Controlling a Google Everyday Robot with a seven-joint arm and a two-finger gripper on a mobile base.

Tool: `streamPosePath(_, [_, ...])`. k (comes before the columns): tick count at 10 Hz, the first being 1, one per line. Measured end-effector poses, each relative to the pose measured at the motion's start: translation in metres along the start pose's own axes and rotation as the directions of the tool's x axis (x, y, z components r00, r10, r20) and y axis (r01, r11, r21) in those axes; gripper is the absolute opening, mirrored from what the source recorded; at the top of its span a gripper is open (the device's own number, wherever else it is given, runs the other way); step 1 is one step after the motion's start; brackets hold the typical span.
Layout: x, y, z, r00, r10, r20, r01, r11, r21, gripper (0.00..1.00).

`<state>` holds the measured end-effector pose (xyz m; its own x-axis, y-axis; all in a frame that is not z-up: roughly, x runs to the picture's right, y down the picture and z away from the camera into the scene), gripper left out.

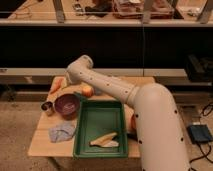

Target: Place sponge in table surface

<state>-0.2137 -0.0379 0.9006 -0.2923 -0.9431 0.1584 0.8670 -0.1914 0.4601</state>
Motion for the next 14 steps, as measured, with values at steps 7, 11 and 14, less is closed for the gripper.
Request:
streamPosePath(7, [-0.019,0.002,0.041,0.999,0.012,0.047,-0.011,1.000,-0.020,0.67])
streamPosePath(11, [-0.030,0.017,0.051,0.998,0.040,0.050,-0.039,0.999,-0.018,0.67])
streamPosePath(14, [-0.039,0.023,0.060,0.996,0.048,0.072,-0.047,0.999,-0.017,0.67])
